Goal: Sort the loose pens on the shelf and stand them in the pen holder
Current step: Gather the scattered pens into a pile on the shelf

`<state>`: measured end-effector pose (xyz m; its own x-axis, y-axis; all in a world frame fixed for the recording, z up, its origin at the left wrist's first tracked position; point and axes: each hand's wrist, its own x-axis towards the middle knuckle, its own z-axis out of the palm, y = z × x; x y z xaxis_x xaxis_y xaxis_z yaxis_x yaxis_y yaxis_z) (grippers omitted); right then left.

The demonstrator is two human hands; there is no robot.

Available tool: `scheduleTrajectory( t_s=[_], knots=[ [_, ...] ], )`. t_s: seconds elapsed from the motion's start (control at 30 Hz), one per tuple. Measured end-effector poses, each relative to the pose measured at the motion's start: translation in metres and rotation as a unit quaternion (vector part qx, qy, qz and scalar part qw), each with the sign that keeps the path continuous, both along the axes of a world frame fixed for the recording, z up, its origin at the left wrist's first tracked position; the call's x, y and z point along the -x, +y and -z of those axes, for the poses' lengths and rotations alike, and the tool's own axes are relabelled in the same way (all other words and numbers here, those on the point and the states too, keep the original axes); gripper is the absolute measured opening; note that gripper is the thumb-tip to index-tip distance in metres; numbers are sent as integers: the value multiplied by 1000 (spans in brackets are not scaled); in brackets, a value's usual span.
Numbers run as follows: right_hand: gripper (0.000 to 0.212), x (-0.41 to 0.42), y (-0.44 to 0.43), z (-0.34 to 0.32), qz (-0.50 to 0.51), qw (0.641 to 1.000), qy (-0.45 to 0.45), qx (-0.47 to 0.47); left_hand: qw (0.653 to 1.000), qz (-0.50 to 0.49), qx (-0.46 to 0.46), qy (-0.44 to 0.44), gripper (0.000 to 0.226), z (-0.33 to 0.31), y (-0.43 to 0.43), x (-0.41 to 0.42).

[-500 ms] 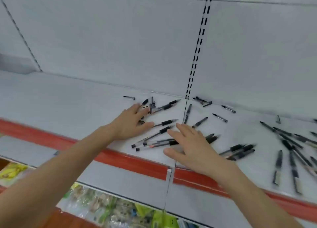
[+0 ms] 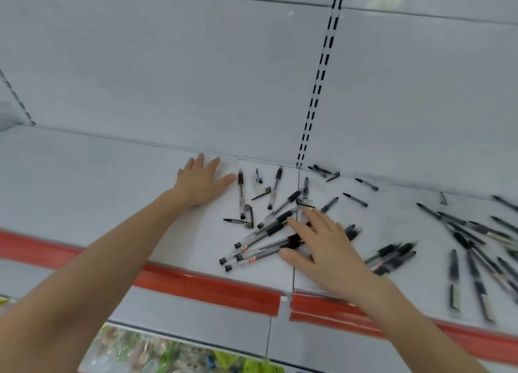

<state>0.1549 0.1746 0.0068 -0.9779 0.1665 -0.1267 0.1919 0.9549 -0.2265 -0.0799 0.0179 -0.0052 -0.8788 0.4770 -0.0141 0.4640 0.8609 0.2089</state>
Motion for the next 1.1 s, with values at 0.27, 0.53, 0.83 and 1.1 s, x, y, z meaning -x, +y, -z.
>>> scheduleTrajectory(
  t_s=[0.27, 0.53, 0.83, 1.1],
  knots=[
    [93, 6, 4, -3, 1, 1000, -13, 10, 992, 102, -61, -31, 67, -3, 48, 2],
    [103, -9, 28, -1, 9, 1000, 12, 10, 961, 219, -144, -94, 62, -20, 39, -50],
    [117, -16, 45, 6, 42, 998, -27, -36, 954, 293, 24, -60, 109, -6, 31, -104],
    [76, -25, 65, 0, 69, 997, 1, -18, 952, 290, -46, -81, 82, -9, 68, -129]
  ],
)
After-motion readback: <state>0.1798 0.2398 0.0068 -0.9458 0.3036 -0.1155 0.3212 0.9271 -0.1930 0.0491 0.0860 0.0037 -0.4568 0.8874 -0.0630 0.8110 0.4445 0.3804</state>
